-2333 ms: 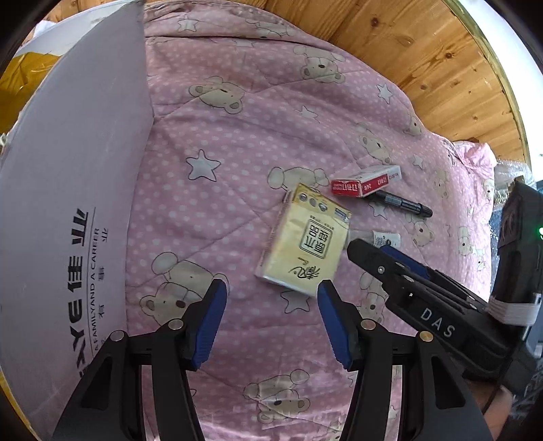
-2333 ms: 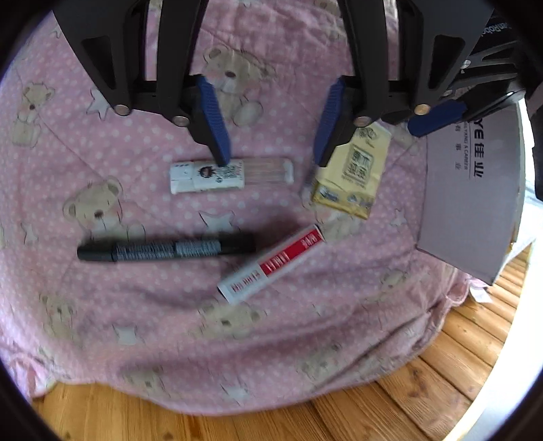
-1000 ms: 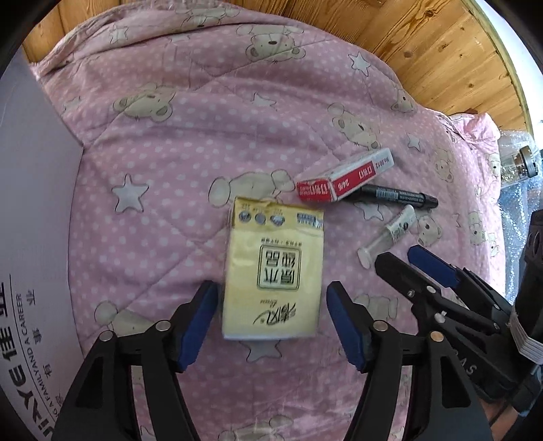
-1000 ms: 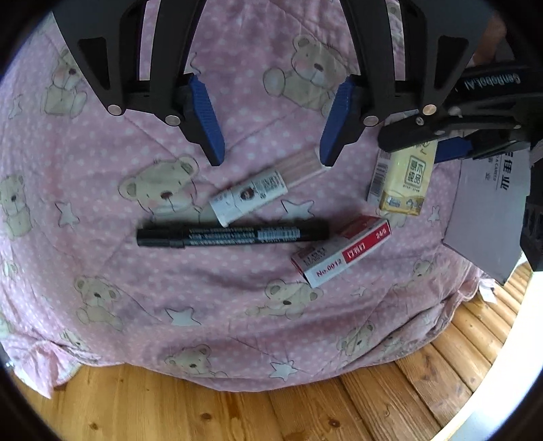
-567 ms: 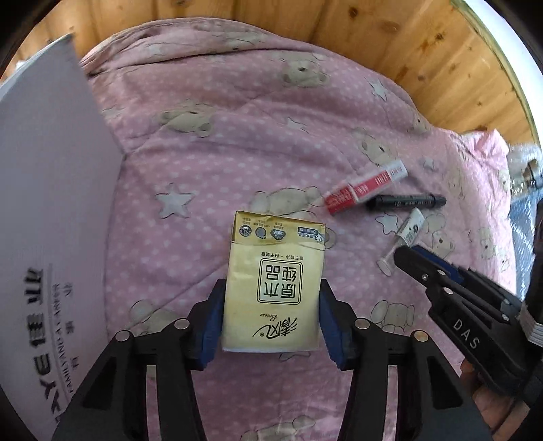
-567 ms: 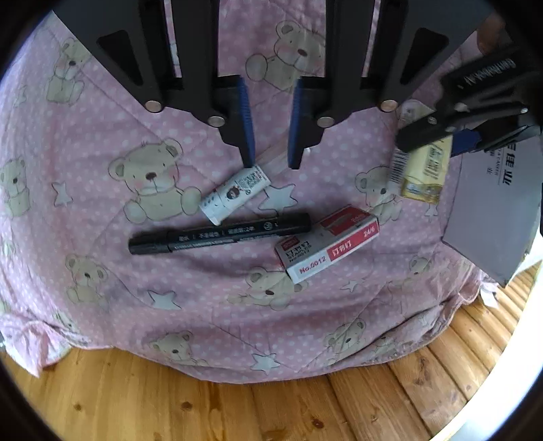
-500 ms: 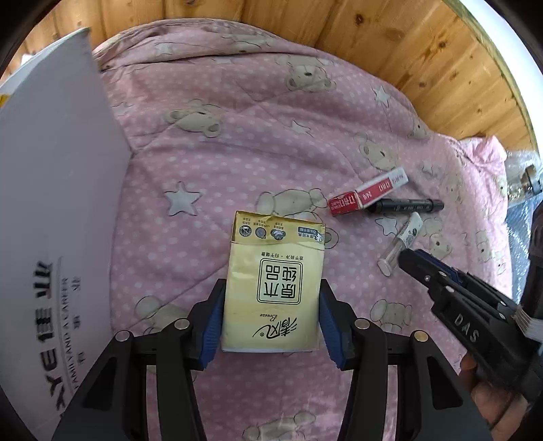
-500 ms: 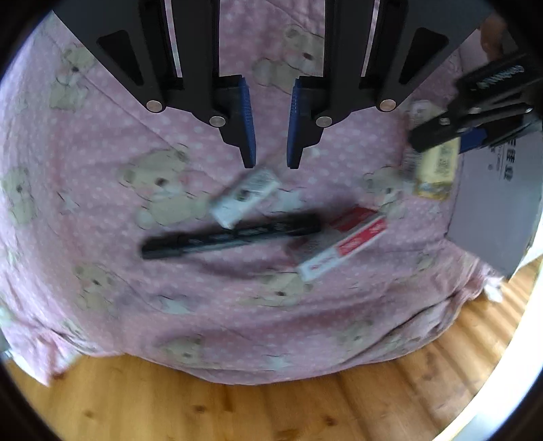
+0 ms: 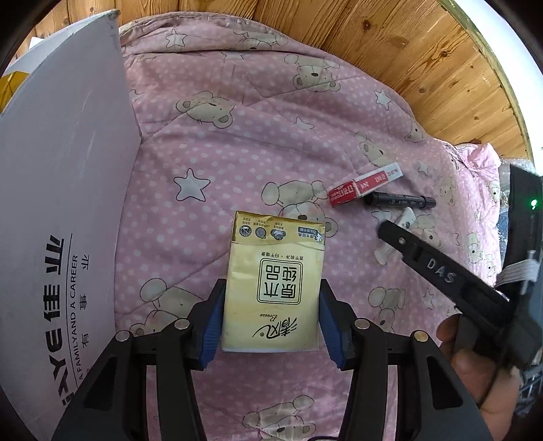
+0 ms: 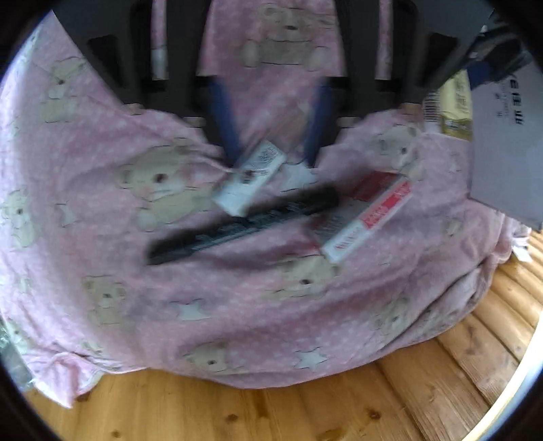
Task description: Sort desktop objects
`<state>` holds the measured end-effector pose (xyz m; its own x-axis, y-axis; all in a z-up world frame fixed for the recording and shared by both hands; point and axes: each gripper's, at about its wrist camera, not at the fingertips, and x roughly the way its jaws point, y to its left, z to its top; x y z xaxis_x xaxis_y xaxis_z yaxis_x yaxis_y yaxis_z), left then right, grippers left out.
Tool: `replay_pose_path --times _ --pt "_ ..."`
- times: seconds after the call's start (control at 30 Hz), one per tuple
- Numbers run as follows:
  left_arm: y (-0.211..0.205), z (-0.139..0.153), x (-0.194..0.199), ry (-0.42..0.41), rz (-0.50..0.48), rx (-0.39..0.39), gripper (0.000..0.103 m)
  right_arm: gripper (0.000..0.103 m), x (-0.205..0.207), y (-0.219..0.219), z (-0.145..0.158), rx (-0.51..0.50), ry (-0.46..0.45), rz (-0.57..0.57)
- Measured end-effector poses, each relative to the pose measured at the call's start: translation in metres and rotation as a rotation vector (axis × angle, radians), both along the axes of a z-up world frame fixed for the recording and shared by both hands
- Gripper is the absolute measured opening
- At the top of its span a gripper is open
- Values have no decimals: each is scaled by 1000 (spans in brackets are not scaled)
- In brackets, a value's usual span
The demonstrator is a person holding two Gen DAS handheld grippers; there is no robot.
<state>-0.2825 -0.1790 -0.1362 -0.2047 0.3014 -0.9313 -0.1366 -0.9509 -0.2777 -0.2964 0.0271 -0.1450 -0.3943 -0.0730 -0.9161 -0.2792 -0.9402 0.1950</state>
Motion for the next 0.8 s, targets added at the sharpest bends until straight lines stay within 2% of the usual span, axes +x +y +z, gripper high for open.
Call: replay_pose_path --times 0.03,0.33,0.8 --pt "0 2 1 1 -2 3 52 16 3 9 0 -30 -1 -21" --pt "4 13 9 11 -17 27 52 16 32 31 19 -58 12 -30" --pt "8 49 35 45 -37 44 52 17 73 5 44 -78 6 30"
